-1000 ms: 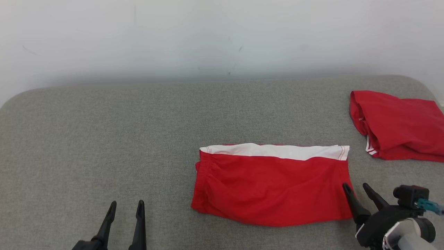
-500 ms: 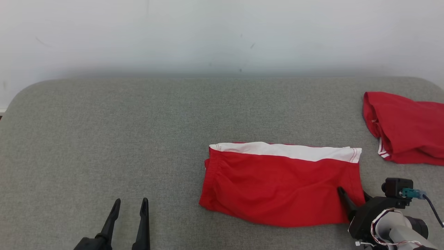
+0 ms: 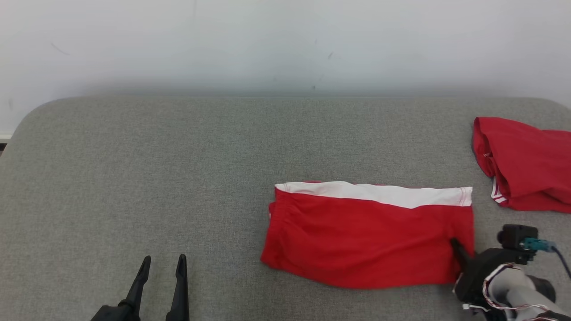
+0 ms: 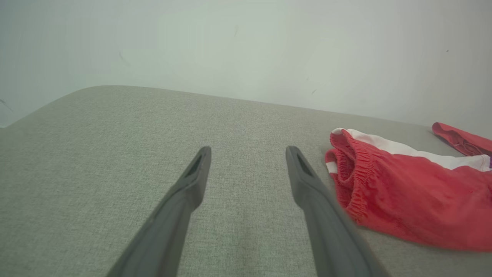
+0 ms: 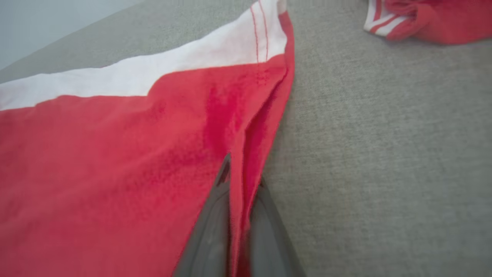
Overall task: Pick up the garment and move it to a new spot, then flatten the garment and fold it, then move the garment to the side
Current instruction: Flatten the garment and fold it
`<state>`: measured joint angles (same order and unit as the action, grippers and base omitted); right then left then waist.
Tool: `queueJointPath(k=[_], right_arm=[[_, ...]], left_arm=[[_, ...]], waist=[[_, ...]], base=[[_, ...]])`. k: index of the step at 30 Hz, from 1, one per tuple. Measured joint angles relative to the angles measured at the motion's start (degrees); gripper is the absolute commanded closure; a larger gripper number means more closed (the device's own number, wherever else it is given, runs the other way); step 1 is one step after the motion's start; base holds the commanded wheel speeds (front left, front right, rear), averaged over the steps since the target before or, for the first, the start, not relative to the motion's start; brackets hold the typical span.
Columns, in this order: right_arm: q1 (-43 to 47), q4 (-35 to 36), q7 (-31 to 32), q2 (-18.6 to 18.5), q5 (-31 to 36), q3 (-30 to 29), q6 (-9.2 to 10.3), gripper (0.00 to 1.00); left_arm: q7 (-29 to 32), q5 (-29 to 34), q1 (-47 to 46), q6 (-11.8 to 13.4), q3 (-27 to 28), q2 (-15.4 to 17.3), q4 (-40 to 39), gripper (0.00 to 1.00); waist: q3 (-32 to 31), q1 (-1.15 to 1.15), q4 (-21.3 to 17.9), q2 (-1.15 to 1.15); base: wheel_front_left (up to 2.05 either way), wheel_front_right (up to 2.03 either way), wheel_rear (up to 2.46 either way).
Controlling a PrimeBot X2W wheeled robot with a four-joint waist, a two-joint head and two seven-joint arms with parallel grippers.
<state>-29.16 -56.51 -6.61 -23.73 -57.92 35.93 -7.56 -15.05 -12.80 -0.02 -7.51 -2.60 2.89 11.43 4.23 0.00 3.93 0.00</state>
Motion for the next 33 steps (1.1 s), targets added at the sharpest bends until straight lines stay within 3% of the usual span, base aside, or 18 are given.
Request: queueJointPath(k=[5,10,15,20,27,33], right_arm=[[-0.04,-1.19,-1.31,-3.44,-0.47,-0.07,0.01,1.0],[-0.16,1.53,-2.09,-4.39,-0.68,1.05,0.01,1.0],[-0.14,7.03,-1.9,-4.37,-3.36,1.34,0.02,1.0],[-0.05,17.79,-0.68,-4.38,-5.76,2.77,0.02,1.0],[0.13,25.98,1.85,-1.88,-5.38,5.35,0.02,1.0],[-0.33,26.59,3.58,2.72,-3.43,6.3,0.03,1.0]], left_arm=[[0.0,-0.12,0.07,0.0,0.19,0.01,0.14,0.0],[0.0,-0.16,0.6,0.0,0.42,0.01,0.43,0.0],[0.0,-0.21,0.9,0.0,0.37,0.01,0.64,0.0],[0.0,-0.14,1.2,0.0,0.34,0.0,0.87,0.0],[0.0,-0.3,1.18,0.0,-0.68,0.0,1.12,0.0],[0.0,-0.54,1.05,0.0,-1.81,-0.01,1.26,0.0]], waist=[[-0.31,0.0,-0.39,0.0],[-0.77,0.0,-1.08,0.0],[-1.37,0.0,-1.62,0.0],[-2.25,0.0,-2.16,0.0],[-2.59,0.0,-1.48,0.0],[-2.36,0.0,-0.05,0.0]], base=[[0.0,0.0,0.0],[0.0,0.0,0.0],[0.0,0.0,0.0],[0.0,0.0,0.0],[0.0,0.0,0.0],[0.0,0.0,0.0]])
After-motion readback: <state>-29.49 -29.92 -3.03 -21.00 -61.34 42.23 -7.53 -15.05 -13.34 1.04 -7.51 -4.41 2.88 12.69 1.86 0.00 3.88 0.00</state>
